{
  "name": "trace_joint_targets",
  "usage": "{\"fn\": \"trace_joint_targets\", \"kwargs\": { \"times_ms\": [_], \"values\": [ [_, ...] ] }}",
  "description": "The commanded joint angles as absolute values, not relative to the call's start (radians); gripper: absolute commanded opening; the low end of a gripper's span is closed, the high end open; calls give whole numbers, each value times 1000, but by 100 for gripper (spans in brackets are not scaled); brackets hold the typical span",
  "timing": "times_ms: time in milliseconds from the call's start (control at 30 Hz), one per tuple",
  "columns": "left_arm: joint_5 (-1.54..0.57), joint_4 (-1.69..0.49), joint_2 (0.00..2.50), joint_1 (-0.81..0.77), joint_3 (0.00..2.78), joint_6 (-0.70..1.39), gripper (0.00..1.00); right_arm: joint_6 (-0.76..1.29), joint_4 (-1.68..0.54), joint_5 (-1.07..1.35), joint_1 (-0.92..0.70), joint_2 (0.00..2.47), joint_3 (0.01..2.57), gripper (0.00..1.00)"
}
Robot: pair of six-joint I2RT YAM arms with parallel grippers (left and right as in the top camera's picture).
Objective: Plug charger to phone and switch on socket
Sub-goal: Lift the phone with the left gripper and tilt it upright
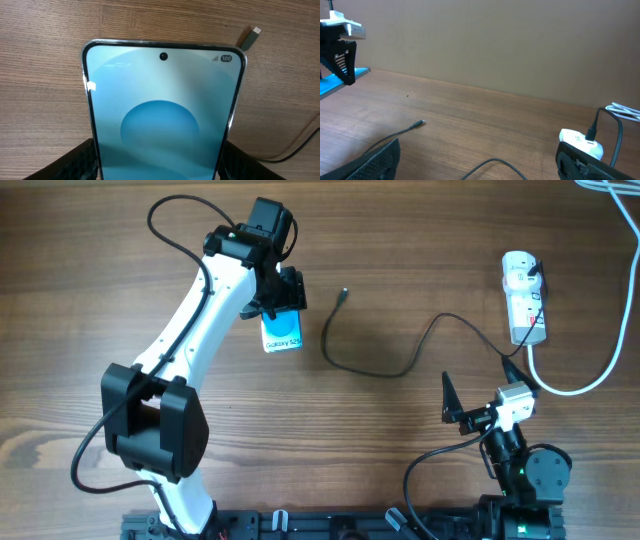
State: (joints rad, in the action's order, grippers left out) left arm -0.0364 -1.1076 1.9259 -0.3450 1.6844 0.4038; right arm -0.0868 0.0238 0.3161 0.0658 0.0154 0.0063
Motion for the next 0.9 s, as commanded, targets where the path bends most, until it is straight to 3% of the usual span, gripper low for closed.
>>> {"fn": "trace_joint_targets", "kwargs": {
  "times_ms": [0,433,533,600,767,867],
  "values": [
    [-63,-1109,1896,-350,1710,427,71,-78,28,314,59,9,5,100],
    [-196,-1119,1896,-350,1710,436,68,-78,28,314,59,9,5,100],
    [-210,-1119,1896,-350,1710,444,56,-78,28,314,59,9,5,100],
    [-219,-1119,1896,-350,1710,455,38,-78,28,314,59,9,5,100],
    [-275,-1119,1896,-350,1710,461,8,-78,28,314,59,9,5,100],
    [-349,-1119,1896,-350,1710,462,4,-78,28,314,59,9,5,100]
  ]
}}
